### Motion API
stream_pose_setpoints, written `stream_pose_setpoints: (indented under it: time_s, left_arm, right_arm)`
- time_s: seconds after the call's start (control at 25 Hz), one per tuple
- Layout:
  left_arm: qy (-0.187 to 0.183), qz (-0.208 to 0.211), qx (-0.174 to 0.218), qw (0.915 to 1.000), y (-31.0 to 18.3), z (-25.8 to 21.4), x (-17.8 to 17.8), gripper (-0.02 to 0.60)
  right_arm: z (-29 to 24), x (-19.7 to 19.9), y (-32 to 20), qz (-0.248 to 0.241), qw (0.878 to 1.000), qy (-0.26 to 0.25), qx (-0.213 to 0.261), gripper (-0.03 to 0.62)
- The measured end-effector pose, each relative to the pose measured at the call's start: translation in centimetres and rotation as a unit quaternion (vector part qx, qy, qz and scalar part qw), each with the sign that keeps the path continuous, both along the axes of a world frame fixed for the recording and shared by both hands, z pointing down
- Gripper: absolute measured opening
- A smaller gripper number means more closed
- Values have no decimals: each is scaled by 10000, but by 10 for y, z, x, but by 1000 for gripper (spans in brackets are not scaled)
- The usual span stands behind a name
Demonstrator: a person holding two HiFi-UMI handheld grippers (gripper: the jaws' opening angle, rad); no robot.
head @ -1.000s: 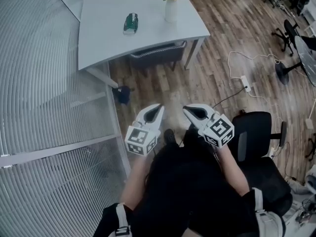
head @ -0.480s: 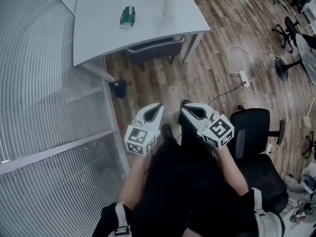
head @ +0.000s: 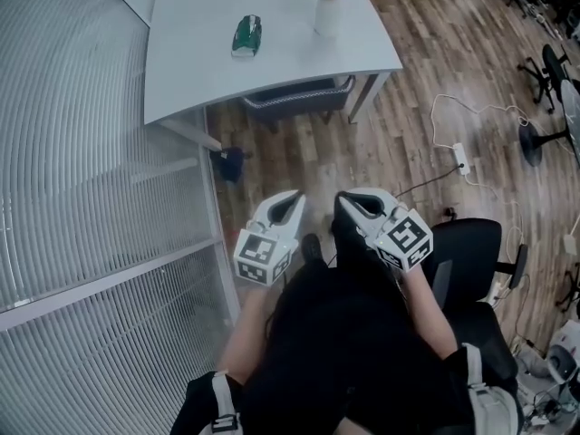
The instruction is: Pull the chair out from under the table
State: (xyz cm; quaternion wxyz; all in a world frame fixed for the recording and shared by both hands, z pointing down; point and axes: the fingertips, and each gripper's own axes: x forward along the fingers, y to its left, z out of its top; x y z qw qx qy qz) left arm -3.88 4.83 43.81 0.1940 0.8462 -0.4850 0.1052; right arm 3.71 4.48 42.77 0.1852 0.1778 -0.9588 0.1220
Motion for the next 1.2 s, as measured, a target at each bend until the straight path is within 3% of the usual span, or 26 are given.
stream_pose_setpoints:
  time_s: [0.72,1.0,1.2]
  left_arm:
    - [-495,-455,-52,9977,-136,-13,46,11]
    - [-692,-757,-179,9946,-156,-7,61,11]
    - [-819,-951,-359,9914,-156,6,46,11]
  right_arm:
    - [-2,29,-144,-854,9963,72,68,3]
    - [11,40,-174,-1117,9937,66,-36,3]
    - [23,35,-183,-1306,9911,228,-103,3]
